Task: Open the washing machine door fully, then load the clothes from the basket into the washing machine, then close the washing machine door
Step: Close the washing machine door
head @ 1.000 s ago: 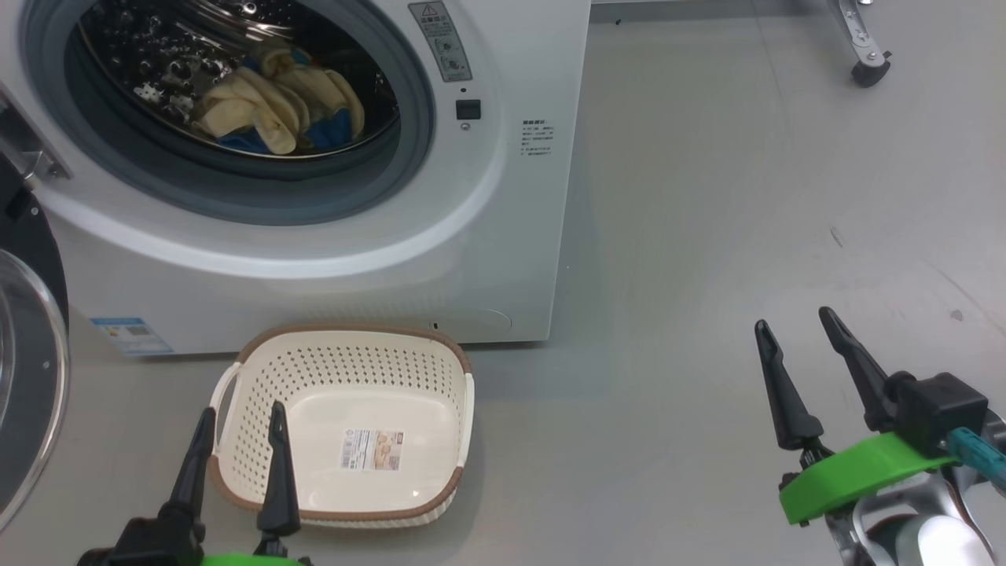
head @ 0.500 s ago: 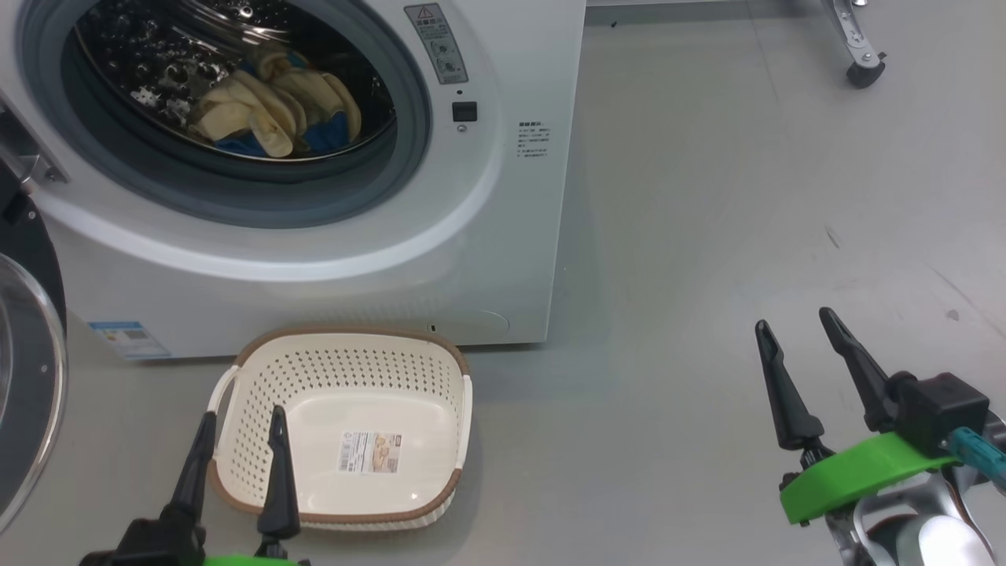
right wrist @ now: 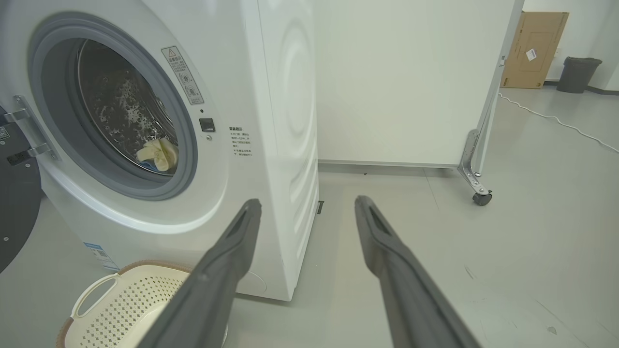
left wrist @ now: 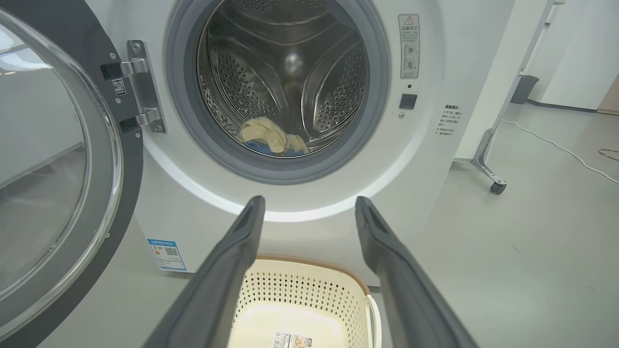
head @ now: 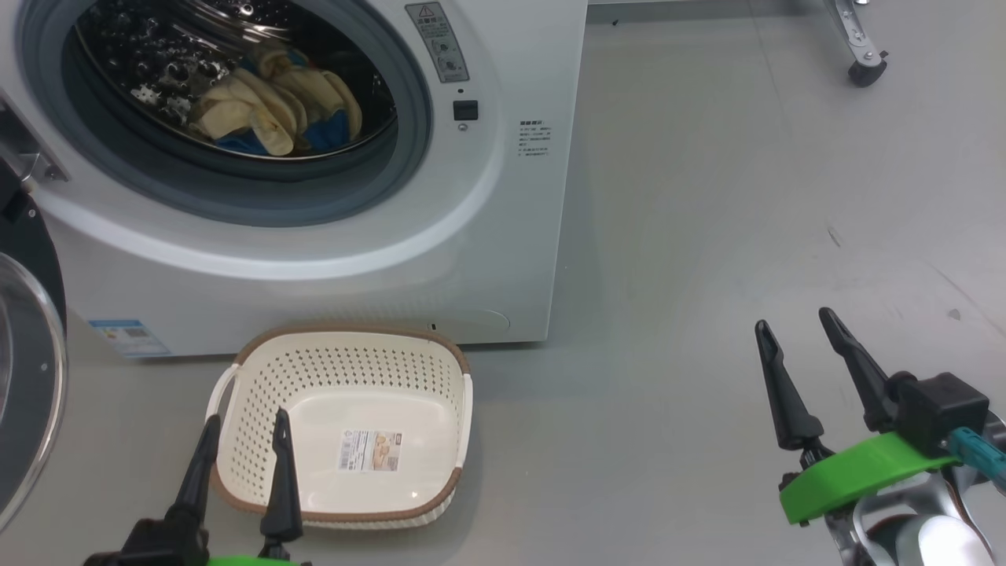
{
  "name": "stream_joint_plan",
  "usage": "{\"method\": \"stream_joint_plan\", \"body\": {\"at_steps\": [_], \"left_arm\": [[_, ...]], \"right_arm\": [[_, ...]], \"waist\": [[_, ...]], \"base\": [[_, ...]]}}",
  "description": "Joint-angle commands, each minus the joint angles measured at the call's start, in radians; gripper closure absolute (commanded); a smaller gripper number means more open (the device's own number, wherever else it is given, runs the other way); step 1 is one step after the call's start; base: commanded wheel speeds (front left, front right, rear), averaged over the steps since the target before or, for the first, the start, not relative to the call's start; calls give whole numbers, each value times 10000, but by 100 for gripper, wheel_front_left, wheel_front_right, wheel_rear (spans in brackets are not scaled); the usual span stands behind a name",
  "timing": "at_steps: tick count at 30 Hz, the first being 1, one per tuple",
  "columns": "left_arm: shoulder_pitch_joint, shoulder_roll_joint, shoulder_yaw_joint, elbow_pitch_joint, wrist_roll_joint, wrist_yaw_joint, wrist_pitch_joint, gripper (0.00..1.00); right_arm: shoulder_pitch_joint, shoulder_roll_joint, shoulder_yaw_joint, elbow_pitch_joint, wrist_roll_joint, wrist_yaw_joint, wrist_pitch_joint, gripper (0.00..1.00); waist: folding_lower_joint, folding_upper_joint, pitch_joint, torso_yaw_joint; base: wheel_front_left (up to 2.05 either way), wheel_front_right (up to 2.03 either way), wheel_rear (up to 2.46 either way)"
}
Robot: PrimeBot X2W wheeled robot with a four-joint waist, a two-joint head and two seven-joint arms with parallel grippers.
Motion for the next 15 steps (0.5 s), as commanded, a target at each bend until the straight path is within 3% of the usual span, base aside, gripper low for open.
{"method": "stream_joint_plan", "body": {"at_steps": [1,15], "left_arm": [[-423,201,325,-259,85,610,-47,0],[-542,325,215,-262,238,517,-57,0]], "right_arm": [[-252,-114,213,-298,77,2,-61,0],[-230,-114,140,-261,116,2,-83,0]], "waist": [[0,-1,-2,-5],[0,-1,-52,117]], "base": [[-116,116,0],[-163,163,0]]}}
